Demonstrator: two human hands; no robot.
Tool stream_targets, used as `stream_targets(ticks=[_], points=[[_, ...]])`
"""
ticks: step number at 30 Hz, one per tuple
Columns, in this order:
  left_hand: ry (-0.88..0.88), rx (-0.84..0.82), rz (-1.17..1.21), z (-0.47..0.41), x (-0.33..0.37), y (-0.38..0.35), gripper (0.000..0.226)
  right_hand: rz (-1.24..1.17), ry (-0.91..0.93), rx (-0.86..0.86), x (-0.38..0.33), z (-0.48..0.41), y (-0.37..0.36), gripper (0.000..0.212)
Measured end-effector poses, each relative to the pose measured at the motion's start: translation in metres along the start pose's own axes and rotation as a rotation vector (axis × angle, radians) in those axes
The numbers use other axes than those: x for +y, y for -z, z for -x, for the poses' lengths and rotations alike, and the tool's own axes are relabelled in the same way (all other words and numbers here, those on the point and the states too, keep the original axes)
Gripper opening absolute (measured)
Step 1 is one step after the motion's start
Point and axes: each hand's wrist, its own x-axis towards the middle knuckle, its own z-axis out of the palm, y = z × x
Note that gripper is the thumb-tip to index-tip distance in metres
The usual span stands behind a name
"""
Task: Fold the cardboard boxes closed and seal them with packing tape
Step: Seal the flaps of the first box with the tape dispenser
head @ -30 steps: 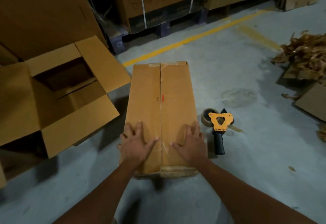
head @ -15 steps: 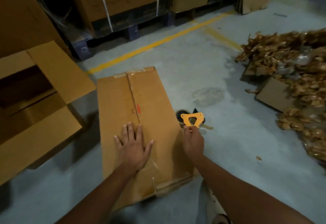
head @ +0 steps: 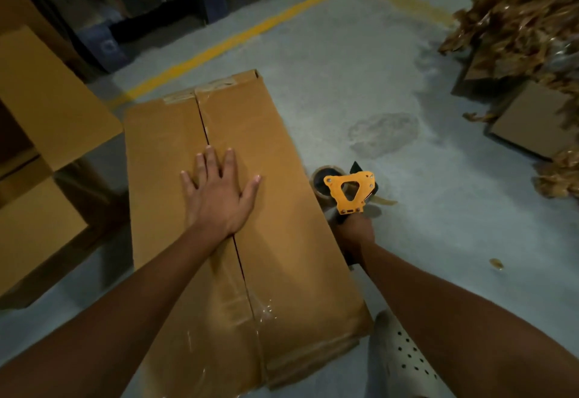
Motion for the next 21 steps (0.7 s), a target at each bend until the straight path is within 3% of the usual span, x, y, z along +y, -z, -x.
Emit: stream_targets(ticks=[5,8,12,16,21], points=[[0.01,0.04,0.015,-0.001,-0.002,-0.004,0.079,-0.305,-0.114,-0.047,0.005,-0.014,-0.004,0.015],[0.002,0.046,0.029,-0.001,-0.002,0.001,0.069,-0.573,-0.157,-0.009,-0.014,-0.008,0.005,0.031],[-0.054,0.121,0.0,-0.005,-0.013,0.019,0.058,-0.679,-0.052,0.16,-0.055,0.011,0.033,0.025],[-0.092,0.083,-0.014,-0.031,-0.037,0.029,0.074,-0.785,0.07,0.299,-0.11,0.037,0.066,0.019],[-0.003,0.008,0.019,-0.087,-0.068,0.031,0.078,-0.678,0.215,0.232,-0.172,0.062,0.06,0.026]])
